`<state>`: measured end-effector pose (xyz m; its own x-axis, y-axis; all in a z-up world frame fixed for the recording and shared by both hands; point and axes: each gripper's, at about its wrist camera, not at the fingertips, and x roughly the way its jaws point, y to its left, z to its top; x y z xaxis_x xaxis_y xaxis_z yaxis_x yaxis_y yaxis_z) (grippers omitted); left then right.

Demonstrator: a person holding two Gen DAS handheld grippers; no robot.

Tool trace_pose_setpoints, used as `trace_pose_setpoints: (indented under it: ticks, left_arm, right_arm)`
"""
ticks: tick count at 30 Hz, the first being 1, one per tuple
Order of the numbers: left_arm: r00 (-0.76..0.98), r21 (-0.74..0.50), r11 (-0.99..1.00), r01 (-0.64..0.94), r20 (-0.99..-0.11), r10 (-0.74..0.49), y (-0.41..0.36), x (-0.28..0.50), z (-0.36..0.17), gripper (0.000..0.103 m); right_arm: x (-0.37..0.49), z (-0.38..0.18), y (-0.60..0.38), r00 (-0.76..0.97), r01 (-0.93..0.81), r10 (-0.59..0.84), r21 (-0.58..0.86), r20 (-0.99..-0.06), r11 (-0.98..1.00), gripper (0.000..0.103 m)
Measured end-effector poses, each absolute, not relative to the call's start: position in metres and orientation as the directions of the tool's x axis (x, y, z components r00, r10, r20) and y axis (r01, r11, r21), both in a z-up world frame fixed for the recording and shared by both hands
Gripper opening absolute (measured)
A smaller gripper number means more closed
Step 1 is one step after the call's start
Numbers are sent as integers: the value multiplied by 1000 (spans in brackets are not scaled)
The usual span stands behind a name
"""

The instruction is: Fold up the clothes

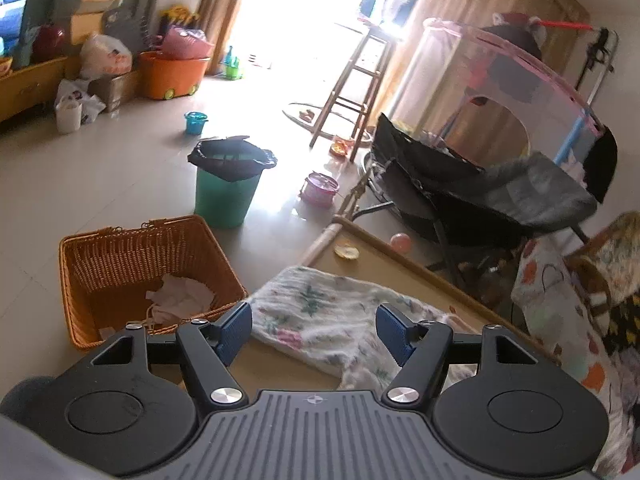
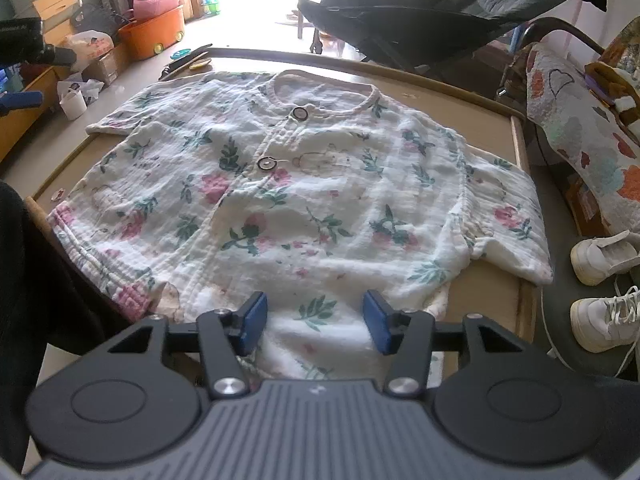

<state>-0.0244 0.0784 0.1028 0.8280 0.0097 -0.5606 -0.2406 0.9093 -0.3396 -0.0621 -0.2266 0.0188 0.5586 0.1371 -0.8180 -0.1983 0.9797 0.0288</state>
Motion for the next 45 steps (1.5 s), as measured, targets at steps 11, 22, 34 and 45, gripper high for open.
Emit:
trace_pose_setpoints:
  ticks: [11, 22, 34, 45]
  left_arm:
    - [776, -440, 849, -292, -628, -58, 123, 13, 80, 70]
    - [717, -540, 742, -398, -687, -116, 156, 47, 20, 70]
    - [698, -567, 695, -443, -704, -129, 166, 59, -10, 63]
    - [704, -624, 638, -452, -688, -174, 166, 60, -24, 31]
  right_arm:
    - [-62, 18, -225, 557, -208, 138, 23, -819, 978, 58]
    - [-62, 18, -226, 556, -207, 133, 18, -820, 978, 62]
    - [-61, 18, -227, 557, -201, 125, 12, -821, 979, 66]
    - [-61, 17, -228, 559, -193, 116, 8, -821, 981, 69]
